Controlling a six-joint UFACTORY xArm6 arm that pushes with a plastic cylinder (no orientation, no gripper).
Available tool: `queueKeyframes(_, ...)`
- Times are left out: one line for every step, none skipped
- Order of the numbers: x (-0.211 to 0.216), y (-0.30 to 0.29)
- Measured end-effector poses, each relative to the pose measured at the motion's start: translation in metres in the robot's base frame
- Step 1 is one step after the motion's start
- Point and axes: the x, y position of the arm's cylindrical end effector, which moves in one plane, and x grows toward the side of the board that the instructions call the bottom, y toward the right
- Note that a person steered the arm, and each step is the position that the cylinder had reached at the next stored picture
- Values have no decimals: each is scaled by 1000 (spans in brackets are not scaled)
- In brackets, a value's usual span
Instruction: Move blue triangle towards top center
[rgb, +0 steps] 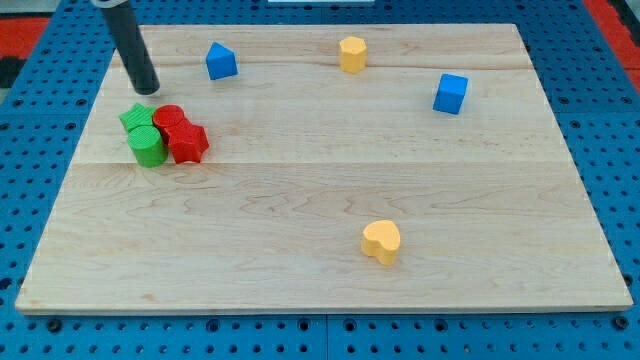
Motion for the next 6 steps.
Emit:
queueKeyframes(-16,34)
queueKeyframes(-37,42)
queueKeyframes(-45,51)
queueKeyframes(-45,98)
queueKeyframes(-49,135)
queueKeyframes(-51,142)
